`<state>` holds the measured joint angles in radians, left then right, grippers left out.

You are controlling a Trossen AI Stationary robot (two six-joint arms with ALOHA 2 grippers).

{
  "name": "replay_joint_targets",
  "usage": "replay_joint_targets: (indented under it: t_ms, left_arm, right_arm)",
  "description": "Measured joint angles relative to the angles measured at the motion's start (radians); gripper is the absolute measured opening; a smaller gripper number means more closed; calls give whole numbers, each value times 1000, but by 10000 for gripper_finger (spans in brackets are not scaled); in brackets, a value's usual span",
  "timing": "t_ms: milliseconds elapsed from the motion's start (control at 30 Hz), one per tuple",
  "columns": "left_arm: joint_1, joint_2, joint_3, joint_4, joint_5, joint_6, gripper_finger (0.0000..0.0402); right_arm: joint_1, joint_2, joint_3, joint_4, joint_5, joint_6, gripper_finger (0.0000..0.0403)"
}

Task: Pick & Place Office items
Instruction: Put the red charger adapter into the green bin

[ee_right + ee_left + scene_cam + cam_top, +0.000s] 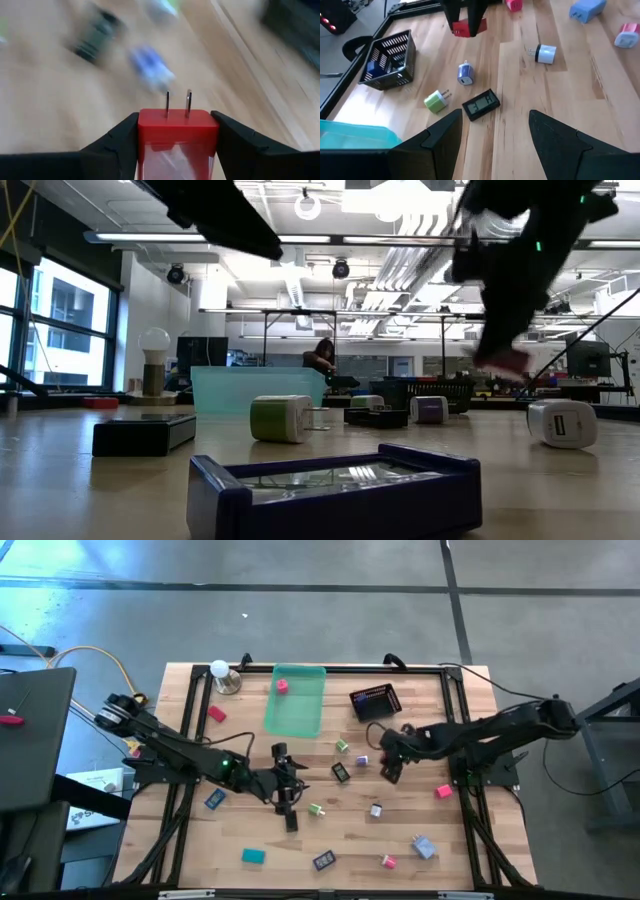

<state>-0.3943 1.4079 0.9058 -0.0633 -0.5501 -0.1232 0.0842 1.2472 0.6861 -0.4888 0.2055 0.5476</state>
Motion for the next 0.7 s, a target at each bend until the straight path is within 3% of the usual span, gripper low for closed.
replay_joint_targets:
  t_ms: [333, 500, 700]
  left_arm:
    - [41, 166, 0, 235, 24, 45, 220]
    - [99, 225, 0, 411, 240, 93, 220]
    - [178, 255, 0, 555, 429, 65, 220]
  right_arm:
    - [277, -8, 36, 438, 219, -204, 199]
    - [360, -5, 36, 636, 234, -340, 199]
    - [423, -5, 36, 770, 233, -456, 199]
